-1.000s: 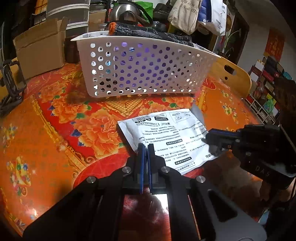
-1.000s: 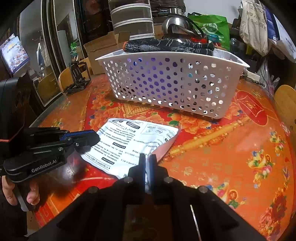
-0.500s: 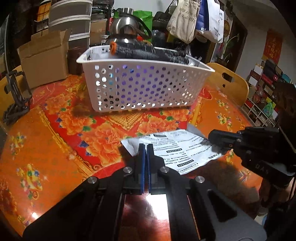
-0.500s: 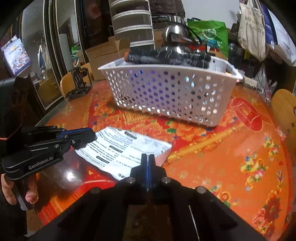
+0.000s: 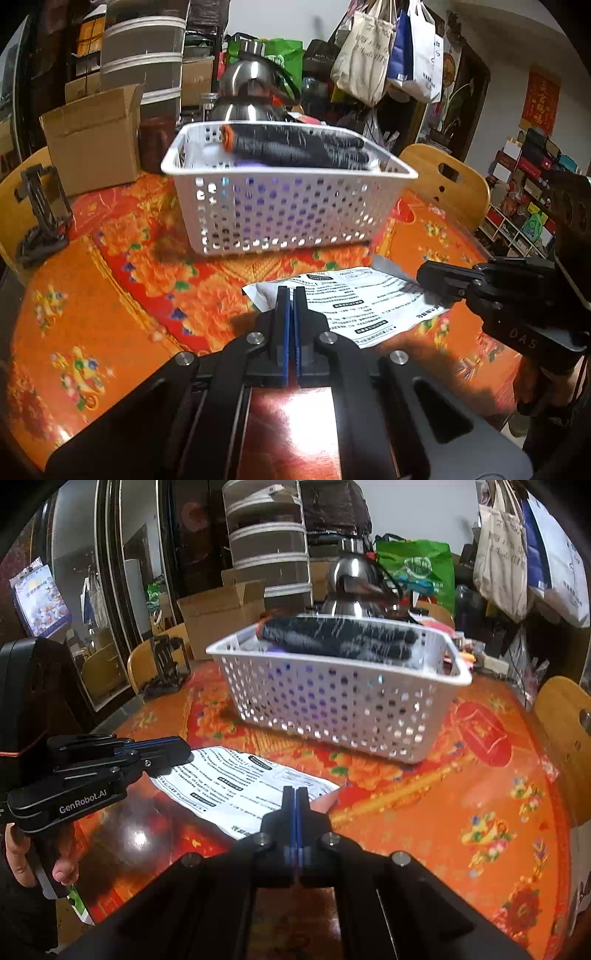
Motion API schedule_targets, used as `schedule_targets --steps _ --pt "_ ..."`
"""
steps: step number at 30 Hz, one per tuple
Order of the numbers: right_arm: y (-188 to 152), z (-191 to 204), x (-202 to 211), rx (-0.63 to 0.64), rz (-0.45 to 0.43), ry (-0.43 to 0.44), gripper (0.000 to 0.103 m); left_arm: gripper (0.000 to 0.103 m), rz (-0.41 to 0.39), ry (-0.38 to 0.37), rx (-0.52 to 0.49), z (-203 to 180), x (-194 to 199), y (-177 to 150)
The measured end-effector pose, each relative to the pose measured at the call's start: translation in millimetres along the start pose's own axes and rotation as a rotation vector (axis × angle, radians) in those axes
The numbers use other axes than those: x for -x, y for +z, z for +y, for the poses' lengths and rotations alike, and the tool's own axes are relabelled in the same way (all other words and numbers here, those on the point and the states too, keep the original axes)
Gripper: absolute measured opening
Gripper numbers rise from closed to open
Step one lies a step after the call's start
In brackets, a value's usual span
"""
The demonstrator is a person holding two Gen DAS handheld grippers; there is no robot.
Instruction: Organize soft objects
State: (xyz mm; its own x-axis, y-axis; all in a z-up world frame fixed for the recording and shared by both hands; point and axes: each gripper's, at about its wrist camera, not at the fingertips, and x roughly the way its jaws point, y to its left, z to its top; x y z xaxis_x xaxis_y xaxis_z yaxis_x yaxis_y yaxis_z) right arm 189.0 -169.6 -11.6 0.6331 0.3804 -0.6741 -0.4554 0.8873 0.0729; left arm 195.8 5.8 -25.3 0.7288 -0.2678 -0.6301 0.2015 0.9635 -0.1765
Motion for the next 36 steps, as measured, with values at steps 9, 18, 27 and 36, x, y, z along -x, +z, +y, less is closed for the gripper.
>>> schedule_targets --steps 9,18,27,36 --pt "40.4 1.1 24.9 0.030 -0.047 -0.010 0.000 0.001 -0.041 -0.002 -0.001 -5.3 24.0 47.0" --pt "105.1 -4.6 42.8 0.067 -0.077 -0.047 0.000 0.000 -0.091 -0.013 -0.008 -8.8 38.6 131.1" --pt "156.5 -22.6 39.7 0.069 -0.071 -0.089 0.000 0.000 -0.067 0.013 -0.004 -11.9 19.6 157.7" --pt "46.8 -48.1 15.8 -0.039 0.042 -0.072 0.018 0.001 0.134 -0.063 -0.035 -40.3 -53.0 47.9"
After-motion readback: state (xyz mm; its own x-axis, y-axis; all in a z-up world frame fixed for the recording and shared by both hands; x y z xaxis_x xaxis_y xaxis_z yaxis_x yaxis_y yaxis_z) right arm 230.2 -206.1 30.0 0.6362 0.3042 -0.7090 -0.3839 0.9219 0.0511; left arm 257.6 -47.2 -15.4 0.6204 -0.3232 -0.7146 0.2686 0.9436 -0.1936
